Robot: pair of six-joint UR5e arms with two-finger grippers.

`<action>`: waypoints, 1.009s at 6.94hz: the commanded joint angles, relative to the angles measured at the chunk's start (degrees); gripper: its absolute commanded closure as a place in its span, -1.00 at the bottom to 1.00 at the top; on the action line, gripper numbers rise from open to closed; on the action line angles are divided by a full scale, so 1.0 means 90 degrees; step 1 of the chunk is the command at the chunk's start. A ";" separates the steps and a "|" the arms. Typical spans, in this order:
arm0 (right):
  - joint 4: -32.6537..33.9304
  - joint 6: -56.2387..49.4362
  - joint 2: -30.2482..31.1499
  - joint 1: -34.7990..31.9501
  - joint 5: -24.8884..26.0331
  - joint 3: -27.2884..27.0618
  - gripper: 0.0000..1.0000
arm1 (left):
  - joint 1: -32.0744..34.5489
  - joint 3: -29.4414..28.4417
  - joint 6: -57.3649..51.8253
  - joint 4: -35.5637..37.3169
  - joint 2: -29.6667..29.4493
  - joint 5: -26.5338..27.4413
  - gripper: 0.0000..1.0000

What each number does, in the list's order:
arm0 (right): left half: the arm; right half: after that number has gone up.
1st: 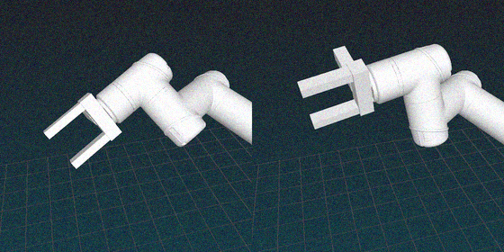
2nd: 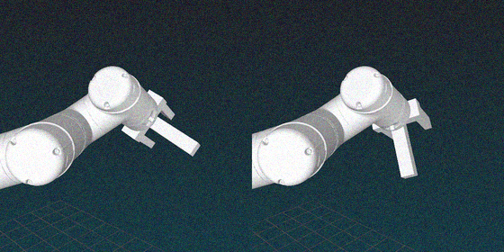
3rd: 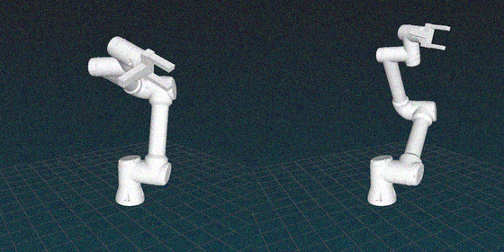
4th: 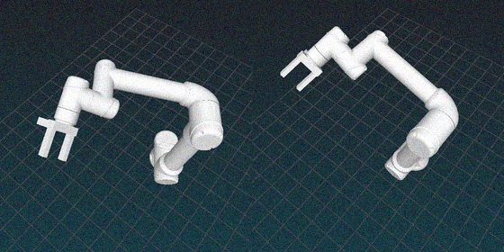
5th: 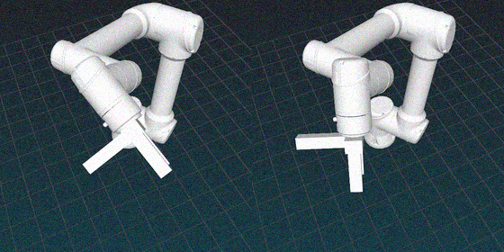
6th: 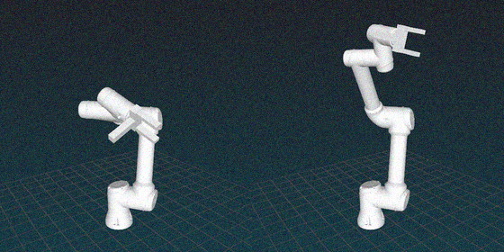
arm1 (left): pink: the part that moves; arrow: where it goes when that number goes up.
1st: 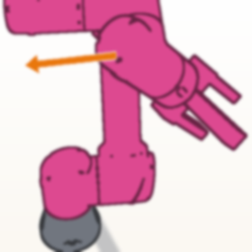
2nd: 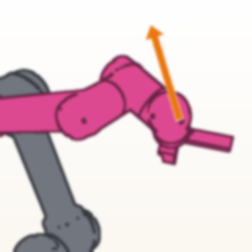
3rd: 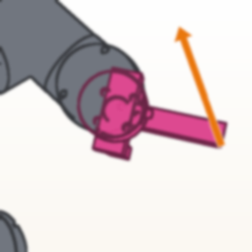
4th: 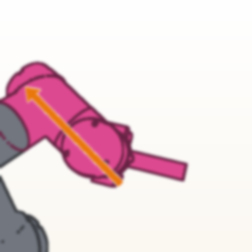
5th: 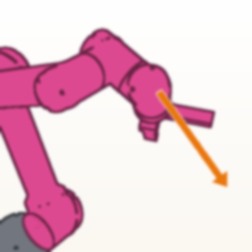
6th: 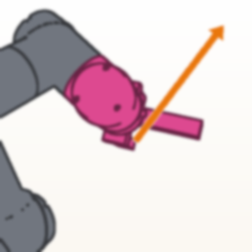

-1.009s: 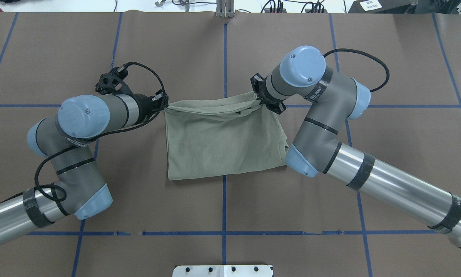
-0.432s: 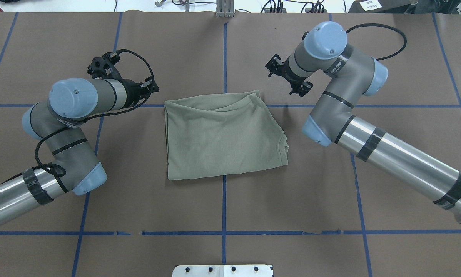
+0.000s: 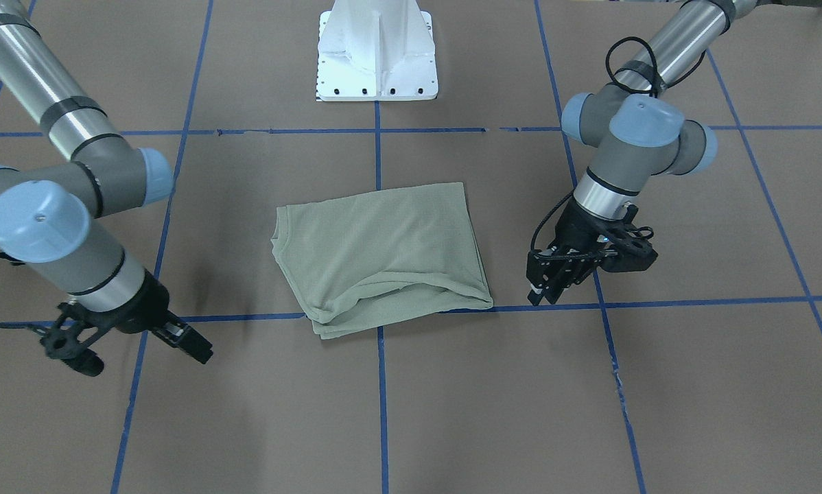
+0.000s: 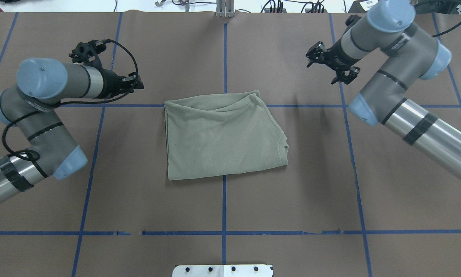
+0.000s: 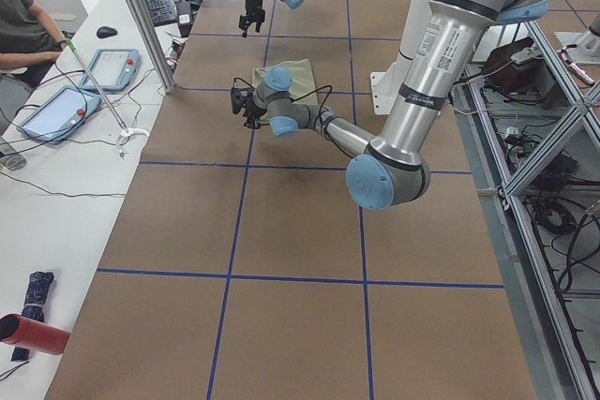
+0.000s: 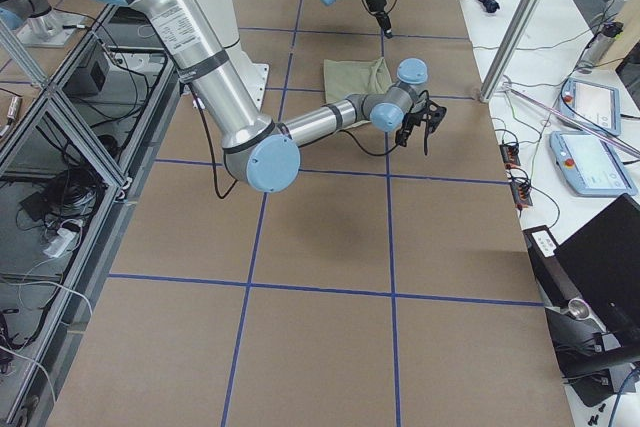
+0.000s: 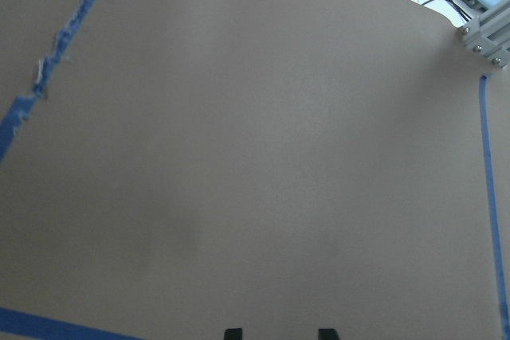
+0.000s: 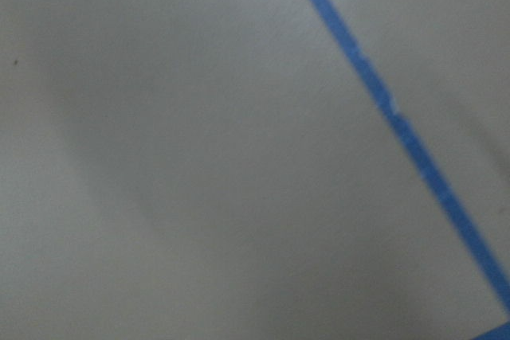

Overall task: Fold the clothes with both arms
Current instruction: 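Release the shirt and raise both grippers away from it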

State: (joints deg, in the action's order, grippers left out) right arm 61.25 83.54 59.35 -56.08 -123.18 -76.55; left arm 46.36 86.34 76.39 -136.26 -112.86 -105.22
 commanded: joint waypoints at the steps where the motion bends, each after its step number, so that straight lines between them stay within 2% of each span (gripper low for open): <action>1: 0.0272 -0.2869 0.0931 -0.1001 -0.0463 -0.0323 -1.00 | 0.1248 0.0075 -0.2722 0.0042 0.0633 -0.1359 0.05; 3: 0.1479 -0.6035 0.1305 -0.1860 -0.0502 -0.0371 -1.00 | 0.2402 0.0046 -0.5108 0.0140 0.1209 -0.2095 -0.01; 4: 0.1882 -0.7200 0.1519 -0.2328 -0.0831 -0.0343 -1.00 | 0.2842 0.0055 -0.5738 0.0594 0.1280 -0.2523 -0.01; 5: 0.1896 -0.7676 0.1859 -0.2758 -0.1357 -0.0372 -1.00 | 0.3427 0.0065 -0.6721 0.1324 0.1280 -0.3049 -0.01; 7: 0.1876 -0.7855 0.2689 -0.3181 -0.1538 -0.0993 -1.00 | 0.4298 0.0075 -0.8471 0.2945 0.1232 -0.3221 -0.11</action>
State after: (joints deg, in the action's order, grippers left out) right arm 77.85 15.06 79.22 -82.18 -135.88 -82.19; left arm 80.29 86.96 9.75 -118.40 -101.55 -133.00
